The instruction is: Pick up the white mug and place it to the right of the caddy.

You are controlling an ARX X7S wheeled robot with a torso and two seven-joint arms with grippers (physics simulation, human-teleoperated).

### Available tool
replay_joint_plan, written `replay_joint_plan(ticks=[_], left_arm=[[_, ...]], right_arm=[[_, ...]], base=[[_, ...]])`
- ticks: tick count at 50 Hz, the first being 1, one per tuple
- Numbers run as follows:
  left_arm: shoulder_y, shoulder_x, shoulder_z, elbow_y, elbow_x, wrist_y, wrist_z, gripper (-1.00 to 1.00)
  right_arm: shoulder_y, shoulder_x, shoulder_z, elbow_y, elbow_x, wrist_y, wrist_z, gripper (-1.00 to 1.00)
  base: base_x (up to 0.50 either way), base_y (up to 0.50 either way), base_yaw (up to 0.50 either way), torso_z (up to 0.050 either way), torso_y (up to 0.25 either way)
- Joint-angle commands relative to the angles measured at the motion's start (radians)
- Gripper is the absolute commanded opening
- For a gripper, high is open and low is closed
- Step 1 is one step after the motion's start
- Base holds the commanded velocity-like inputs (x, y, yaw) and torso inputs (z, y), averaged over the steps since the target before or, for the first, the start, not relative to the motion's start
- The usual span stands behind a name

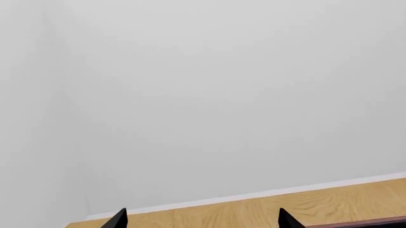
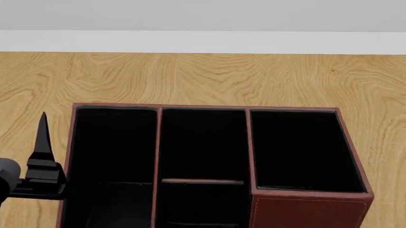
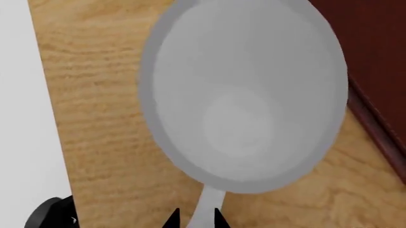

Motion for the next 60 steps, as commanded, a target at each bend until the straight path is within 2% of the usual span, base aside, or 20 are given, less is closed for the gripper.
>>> replay_joint_plan(ticks=[1, 32, 60], left_arm=[[0.002, -0.004, -0.002, 0.009, -0.005, -0.003, -0.005, 1.00], [0.000, -0.011, -0.049, 0.084, -0.001, -0.026, -0.052, 1.00], [0.026, -0.037, -0.085, 0.154, -0.036, -0.042, -0.107, 1.00]], right_arm=[[0.000, 0.007, -0.001, -0.021, -0.002, 0.006, 0.020, -1.00], [0.050, 0.062, 0.100, -0.204, 0.191, 0.103, 0.186, -1.00], [0.148, 0.126, 0.230, -0.298, 0.479, 0.129, 0.370, -1.00]], base=[[0.00, 0.00, 0.00, 0.000, 0.000], [0.00, 0.00, 0.00, 0.000, 0.000], [0.00, 0.00, 0.00, 0.000, 0.000]])
